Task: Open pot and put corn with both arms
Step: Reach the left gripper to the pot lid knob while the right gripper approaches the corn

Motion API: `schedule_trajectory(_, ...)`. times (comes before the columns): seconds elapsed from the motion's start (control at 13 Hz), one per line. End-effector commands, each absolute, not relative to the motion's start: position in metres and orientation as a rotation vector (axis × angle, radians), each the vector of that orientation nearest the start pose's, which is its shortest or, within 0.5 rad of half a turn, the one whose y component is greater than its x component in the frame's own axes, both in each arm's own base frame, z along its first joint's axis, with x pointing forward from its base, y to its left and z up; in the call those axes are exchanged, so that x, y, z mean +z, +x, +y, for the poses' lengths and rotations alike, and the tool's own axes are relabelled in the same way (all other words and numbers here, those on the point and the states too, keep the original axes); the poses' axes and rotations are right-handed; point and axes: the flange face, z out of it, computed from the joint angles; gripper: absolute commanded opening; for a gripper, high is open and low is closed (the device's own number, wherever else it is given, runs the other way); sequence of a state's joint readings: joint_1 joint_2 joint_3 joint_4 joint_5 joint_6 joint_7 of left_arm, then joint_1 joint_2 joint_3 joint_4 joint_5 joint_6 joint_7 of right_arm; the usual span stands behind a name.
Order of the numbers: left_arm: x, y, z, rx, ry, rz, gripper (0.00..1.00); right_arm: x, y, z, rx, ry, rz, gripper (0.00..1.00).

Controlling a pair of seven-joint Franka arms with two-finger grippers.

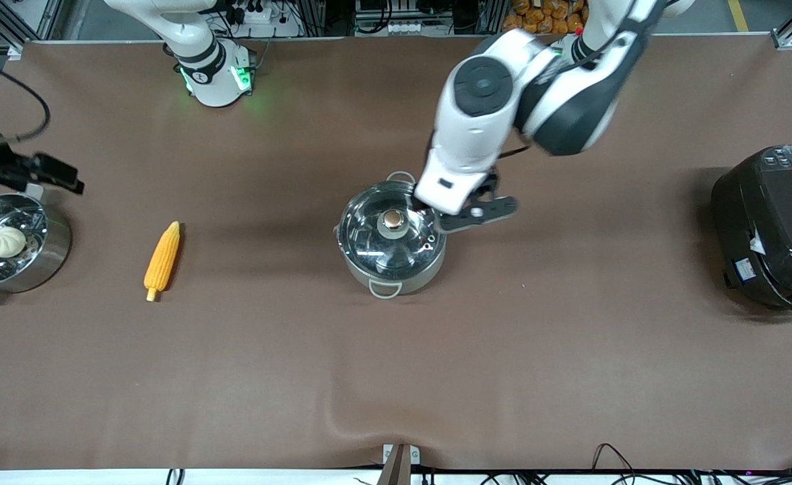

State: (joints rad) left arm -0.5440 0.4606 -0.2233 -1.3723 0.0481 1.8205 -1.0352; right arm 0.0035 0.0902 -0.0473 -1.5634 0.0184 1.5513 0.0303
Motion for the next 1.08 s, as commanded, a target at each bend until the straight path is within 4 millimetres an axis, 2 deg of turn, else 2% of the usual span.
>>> schedule_trajectory(0.0, 0.437, 0.517, -0.495, 0.044, -3.164, -0.502, 1.00, 0.514, 0.601, -0.035, 0.222, -3.118, 0.166, 1.00)
schedule_trajectory(0.23, 0.396, 0.503, -0.527, 0.041, -3.170, -0.509, 1.00, 0.449, 0.614, -0.053, 0.227, -3.116, 0.212, 1.00)
schedule_trajectory(0.38, 0.377, 0.499, -0.539, -0.003, -3.150, -0.518, 1.00, 0.403, 0.613, -0.057, 0.213, -3.118, 0.215, 1.00)
schedule_trajectory(0.62, 0.358, 0.493, -0.546, -0.021, -3.126, -0.498, 1.00, 0.343, 0.606, -0.061, 0.339, -3.106, 0.233, 1.00)
schedule_trajectory(0.77, 0.355, 0.496, -0.544, -0.019, -3.124, -0.497, 1.00, 0.309, 0.587, -0.086, 0.443, -3.080, 0.291, 1.00)
schedule_trajectory(0.92, 0.355, 0.498, -0.542, -0.019, -3.123, -0.499, 1.00, 0.299, 0.581, -0.112, 0.441, -3.066, 0.270, 1.00)
schedule_trajectory(1.0, 0.356, 0.499, -0.541, -0.022, -3.124, -0.498, 0.97, 0.297, 0.582, -0.112, 0.437, -3.063, 0.263, 1.00)
